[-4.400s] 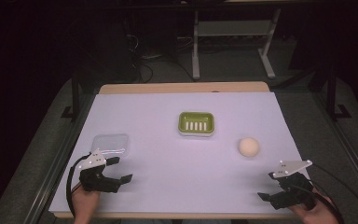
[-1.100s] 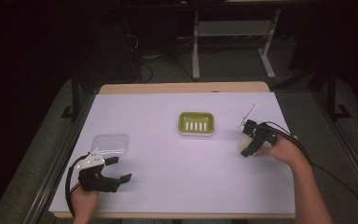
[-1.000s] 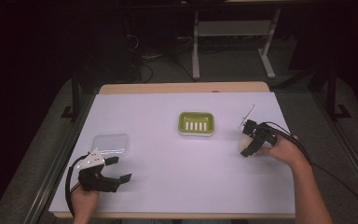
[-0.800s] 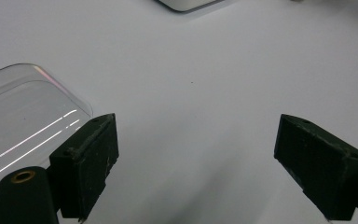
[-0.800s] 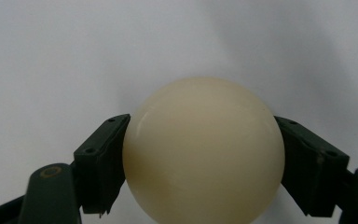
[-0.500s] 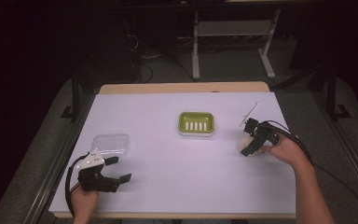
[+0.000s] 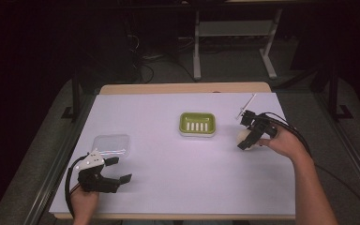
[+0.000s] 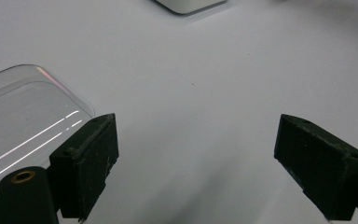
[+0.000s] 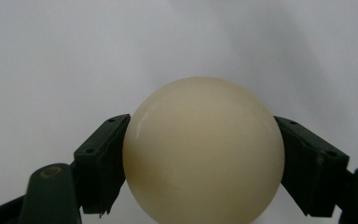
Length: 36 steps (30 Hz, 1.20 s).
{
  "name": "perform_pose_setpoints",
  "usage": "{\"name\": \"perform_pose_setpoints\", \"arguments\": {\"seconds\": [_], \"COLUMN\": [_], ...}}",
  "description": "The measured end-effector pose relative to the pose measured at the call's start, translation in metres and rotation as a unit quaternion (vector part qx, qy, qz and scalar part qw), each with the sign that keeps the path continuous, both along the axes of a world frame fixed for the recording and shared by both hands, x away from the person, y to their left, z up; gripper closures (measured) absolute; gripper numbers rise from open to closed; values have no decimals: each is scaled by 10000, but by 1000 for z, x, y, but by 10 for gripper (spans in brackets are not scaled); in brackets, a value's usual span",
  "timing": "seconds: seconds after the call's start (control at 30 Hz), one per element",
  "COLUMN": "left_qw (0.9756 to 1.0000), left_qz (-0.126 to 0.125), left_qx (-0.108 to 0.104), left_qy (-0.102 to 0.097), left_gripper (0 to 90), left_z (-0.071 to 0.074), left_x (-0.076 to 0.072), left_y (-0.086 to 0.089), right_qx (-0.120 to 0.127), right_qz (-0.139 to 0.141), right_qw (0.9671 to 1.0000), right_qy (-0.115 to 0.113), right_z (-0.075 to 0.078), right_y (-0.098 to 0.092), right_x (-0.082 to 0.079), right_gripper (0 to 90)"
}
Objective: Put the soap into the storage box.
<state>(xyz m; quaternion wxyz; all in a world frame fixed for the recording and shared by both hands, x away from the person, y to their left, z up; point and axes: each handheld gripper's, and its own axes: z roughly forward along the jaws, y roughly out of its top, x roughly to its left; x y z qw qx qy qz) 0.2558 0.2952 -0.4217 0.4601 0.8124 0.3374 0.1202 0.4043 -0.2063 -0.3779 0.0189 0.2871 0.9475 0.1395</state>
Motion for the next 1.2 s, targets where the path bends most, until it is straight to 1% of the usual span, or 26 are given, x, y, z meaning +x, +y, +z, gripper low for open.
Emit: {"name": "perform_pose_setpoints", "arguments": {"seconds": [0.03, 0.1, 0.3, 0.33, 0.53, 0.57, 0.63, 0.7, 0.83, 0.87, 1.2], "left_qw": [10000, 10000, 10000, 10000, 10000, 10000, 10000, 10000, 10000, 10000, 10000], "left_qz": [0, 7, 33, 13, 26, 28, 26, 47, 46, 44, 37], "left_qx": [0, -13, -40, 1, -21, -28, -27, -61, -52, -56, -38], "left_qy": [0, 4, 14, 14, 21, 14, 8, 12, 11, 10, 13], "left_gripper": [131, 130, 131, 131, 131, 131, 131, 131, 131, 131, 131], "left_z": [0, 0, 0, 0, 0, 0, 0, 0, 0, 0, 0], "left_x": [0, 0, 0, 0, 0, 0, 0, 0, 0, 0, 0], "left_y": [0, 0, 0, 1, 1, 1, 1, 2, 2, 2, 2], "right_qx": [0, 79, 91, 106, 69, 144, 199, 173, 130, 118, 136], "right_qz": [0, 21, 66, 83, 131, 126, 121, 114, 133, 180, 279], "right_qw": [10000, 10000, 9999, 9999, 9999, 9998, 9997, 9998, 9998, 9998, 9995], "right_qy": [0, -20, -51, -39, -28, -48, -59, -68, -34, -29, -36], "right_z": [0, 6, 13, 15, 19, 21, 22, 23, 25, 26, 35], "right_y": [0, 5, 12, 15, 22, 23, 24, 26, 29, 33, 47], "right_x": [0, 3, 7, 9, 14, 15, 17, 19, 21, 22, 29], "right_gripper": [226, 226, 226, 226, 226, 226, 226, 226, 226, 226, 226]}}
